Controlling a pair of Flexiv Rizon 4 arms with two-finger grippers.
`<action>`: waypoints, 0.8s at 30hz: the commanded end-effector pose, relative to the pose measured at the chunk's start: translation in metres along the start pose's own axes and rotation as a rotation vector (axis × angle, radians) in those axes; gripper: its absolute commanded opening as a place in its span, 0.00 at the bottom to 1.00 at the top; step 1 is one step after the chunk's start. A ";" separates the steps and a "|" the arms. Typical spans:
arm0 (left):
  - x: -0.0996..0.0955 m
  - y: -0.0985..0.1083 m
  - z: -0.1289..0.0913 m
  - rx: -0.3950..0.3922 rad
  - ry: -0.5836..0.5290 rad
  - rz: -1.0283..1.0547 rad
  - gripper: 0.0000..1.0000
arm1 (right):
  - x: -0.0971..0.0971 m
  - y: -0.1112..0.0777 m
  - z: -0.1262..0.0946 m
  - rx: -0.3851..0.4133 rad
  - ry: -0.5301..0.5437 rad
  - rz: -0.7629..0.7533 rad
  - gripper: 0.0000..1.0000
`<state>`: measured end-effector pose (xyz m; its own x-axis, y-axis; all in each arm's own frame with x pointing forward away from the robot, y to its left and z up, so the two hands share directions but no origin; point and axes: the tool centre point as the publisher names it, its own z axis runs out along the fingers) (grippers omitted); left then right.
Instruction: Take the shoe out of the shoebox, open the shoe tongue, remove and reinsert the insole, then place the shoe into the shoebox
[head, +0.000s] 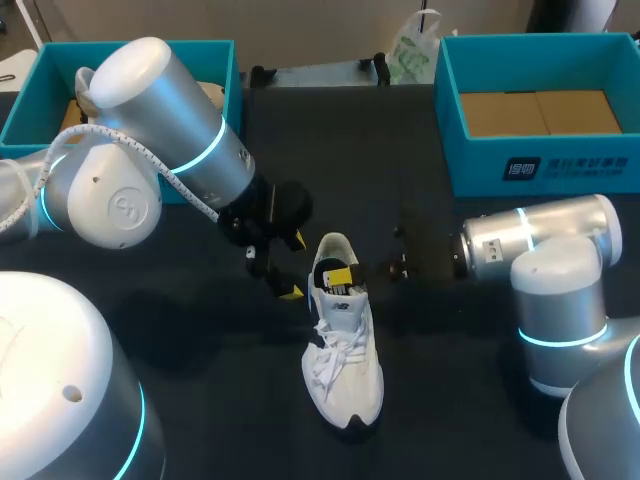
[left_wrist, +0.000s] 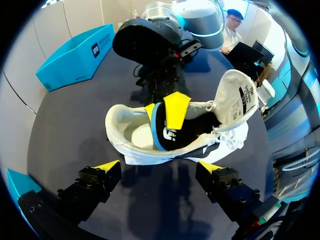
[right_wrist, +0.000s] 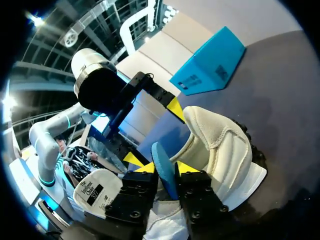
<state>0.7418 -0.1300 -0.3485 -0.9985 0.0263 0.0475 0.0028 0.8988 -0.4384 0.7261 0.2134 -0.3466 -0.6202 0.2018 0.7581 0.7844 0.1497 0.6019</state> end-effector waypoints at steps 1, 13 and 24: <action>0.000 0.001 0.001 0.001 -0.001 0.001 1.00 | 0.005 0.006 -0.001 0.009 -0.017 -0.020 0.36; 0.000 0.001 0.001 0.001 -0.001 0.001 1.00 | 0.001 0.026 0.000 0.023 -0.023 -0.068 0.30; 0.000 0.001 0.001 0.001 -0.001 0.001 1.00 | -0.014 0.011 0.002 0.033 -0.023 -0.003 0.00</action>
<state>0.7418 -0.1300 -0.3485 -0.9985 0.0263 0.0475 0.0028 0.8988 -0.4384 0.7471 0.2130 -0.3441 -0.6282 0.2203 0.7462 0.7781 0.1854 0.6002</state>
